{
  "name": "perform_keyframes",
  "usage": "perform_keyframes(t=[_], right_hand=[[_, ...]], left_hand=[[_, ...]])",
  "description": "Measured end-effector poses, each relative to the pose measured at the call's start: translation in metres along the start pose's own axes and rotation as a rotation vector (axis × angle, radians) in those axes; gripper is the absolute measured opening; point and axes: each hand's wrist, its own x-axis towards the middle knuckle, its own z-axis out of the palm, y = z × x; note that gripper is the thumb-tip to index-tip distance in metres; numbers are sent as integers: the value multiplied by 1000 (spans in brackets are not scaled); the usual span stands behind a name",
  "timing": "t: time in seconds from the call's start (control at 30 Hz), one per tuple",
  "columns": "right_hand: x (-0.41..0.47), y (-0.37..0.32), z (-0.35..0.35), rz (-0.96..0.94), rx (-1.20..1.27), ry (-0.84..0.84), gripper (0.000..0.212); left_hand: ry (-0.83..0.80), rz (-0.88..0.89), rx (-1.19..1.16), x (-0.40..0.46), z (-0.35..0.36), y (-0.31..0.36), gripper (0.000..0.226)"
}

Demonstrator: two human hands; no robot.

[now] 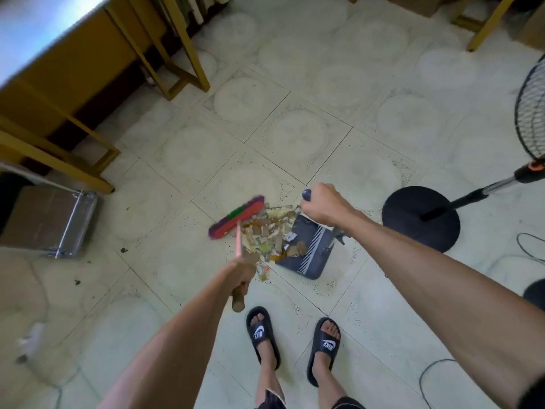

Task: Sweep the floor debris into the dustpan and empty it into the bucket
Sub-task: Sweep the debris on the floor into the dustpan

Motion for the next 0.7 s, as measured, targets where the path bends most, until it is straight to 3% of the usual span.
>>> perform_keyframes(t=[0.3, 0.53, 0.7], right_hand=[[28, -53, 25, -31, 68, 1, 21], [13, -44, 30, 73, 39, -59, 24], [-18, -31, 30, 78, 0, -82, 25]], left_hand=[[-235, 109, 258, -55, 5, -19, 8], [-51, 226, 219, -66, -78, -70, 23], [-64, 223, 121, -56, -126, -103, 25]])
